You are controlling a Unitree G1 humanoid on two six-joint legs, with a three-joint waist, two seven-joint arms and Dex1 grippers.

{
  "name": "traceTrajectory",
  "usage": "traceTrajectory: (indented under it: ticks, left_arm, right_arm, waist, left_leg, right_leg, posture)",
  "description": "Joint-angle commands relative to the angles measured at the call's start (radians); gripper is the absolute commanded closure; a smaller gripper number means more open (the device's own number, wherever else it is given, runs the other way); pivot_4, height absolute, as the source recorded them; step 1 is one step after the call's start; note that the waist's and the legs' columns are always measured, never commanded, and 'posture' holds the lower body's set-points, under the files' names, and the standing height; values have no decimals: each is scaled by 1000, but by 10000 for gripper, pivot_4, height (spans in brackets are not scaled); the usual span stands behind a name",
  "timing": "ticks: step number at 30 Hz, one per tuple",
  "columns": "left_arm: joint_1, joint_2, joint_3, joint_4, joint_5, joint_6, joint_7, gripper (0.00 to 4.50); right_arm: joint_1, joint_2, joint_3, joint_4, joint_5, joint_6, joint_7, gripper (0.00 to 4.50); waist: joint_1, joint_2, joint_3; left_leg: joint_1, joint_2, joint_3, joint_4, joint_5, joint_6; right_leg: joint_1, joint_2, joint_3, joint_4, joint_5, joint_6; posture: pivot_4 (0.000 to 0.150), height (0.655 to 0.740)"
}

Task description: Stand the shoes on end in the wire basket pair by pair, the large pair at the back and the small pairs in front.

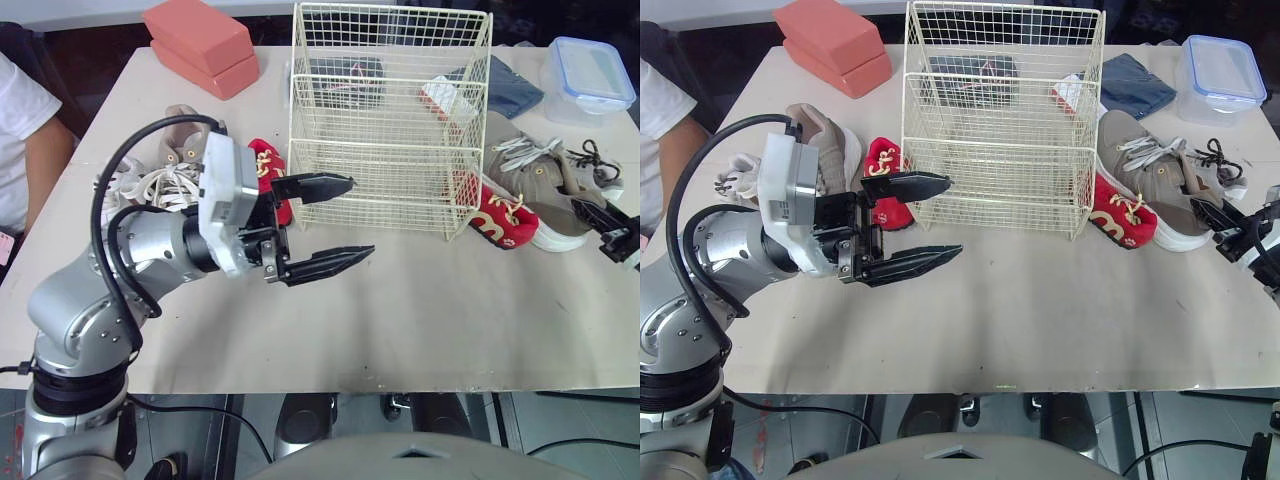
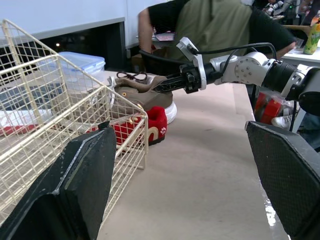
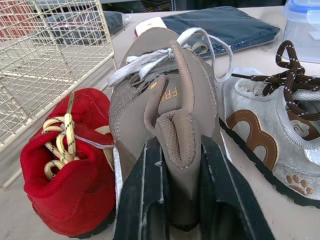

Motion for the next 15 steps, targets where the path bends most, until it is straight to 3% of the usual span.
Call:
traceTrajectory:
  ticks: [1, 9, 15]
  left_arm:
    - [-27, 6, -1, -21, -3, -14, -13, 0]
    - [-81, 6, -23, 39, 40, -37, -71, 0]
    - [-140, 48, -13, 118, 74, -60, -187, 0]
  right_arm:
    - [7, 3, -31, -37, -13, -54, -5, 44543]
    - [-12, 24, -144, -123, -17, -210, -86, 44543]
    - [-116, 27, -196, -253, 13, -306, -130, 44543]
  waist:
    - [1, 0, 0]
    - [1, 2, 1]
    - [-11, 2, 2]
  left_leg:
    - [0, 0, 0, 0, 0, 0]
    - [0, 0, 0, 0, 0, 0]
    - [0, 0, 2, 0, 0, -1]
  right_leg:
    - [0, 0, 0, 0, 0, 0]
    - [-1, 0, 0, 0, 0, 0]
    - [-2, 1, 2, 1, 0, 0]
  posture:
    - [1500, 6860]
    - [1500, 6860]
    - [1500, 6860]
